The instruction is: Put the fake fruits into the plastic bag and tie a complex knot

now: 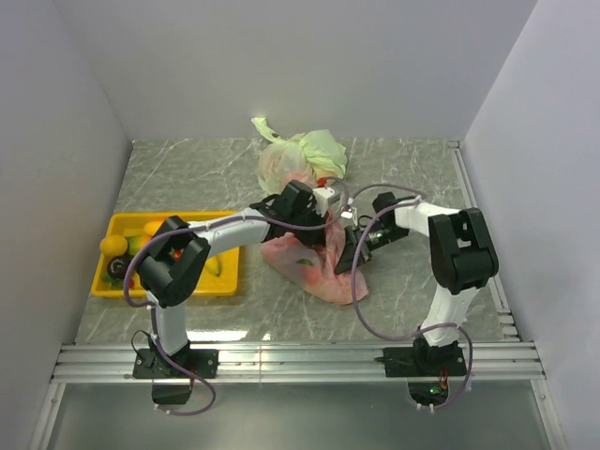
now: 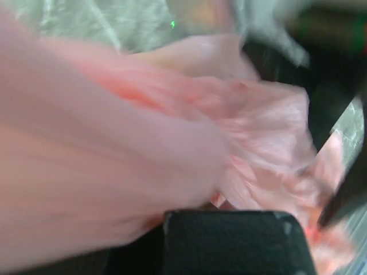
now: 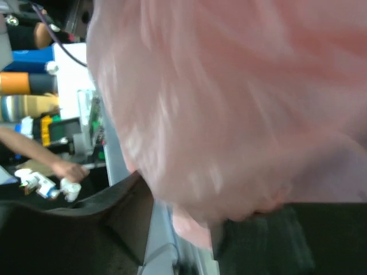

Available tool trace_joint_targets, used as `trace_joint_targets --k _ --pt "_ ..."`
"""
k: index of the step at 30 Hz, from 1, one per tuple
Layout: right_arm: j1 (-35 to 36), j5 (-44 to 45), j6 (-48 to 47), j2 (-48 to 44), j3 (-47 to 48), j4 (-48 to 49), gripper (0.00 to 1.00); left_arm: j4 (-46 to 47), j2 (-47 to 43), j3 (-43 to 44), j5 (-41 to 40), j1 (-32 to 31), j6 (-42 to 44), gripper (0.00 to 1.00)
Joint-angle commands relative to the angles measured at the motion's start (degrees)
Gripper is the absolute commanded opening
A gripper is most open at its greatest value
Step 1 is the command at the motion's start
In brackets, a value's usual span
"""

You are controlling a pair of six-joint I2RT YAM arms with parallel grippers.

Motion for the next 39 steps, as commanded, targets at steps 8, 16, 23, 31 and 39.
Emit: trace_joint_targets --k 8,16,23,31,39 --pt "-0.3 -0.6 8.3 -16.9 -3.1 9.6 0.68 7.6 -6.8 -7.6 10.4 3.9 -2.7 0.0" --pt "-14.0 -3.7 -3.6 -8.3 17.8 -9.6 0.62 8.4 -8.8 -11.0 10.5 3.9 -3.4 0.0" --pt "-9.0 8.5 23.4 -7.6 16.4 22.9 0.62 8.4 -7.5 -9.3 10.2 3.9 -4.3 0.0" --pt "-0.2 10.6 9.2 -2.7 13.2 9.4 0.75 12.8 -5.3 -9.3 10.5 3.9 -11.4 0.0" --pt "0.2 9.0 8.2 -5.6 2.0 7.9 0.83 23.8 -3.0 -12.3 17.5 3.9 -24.3 0.0"
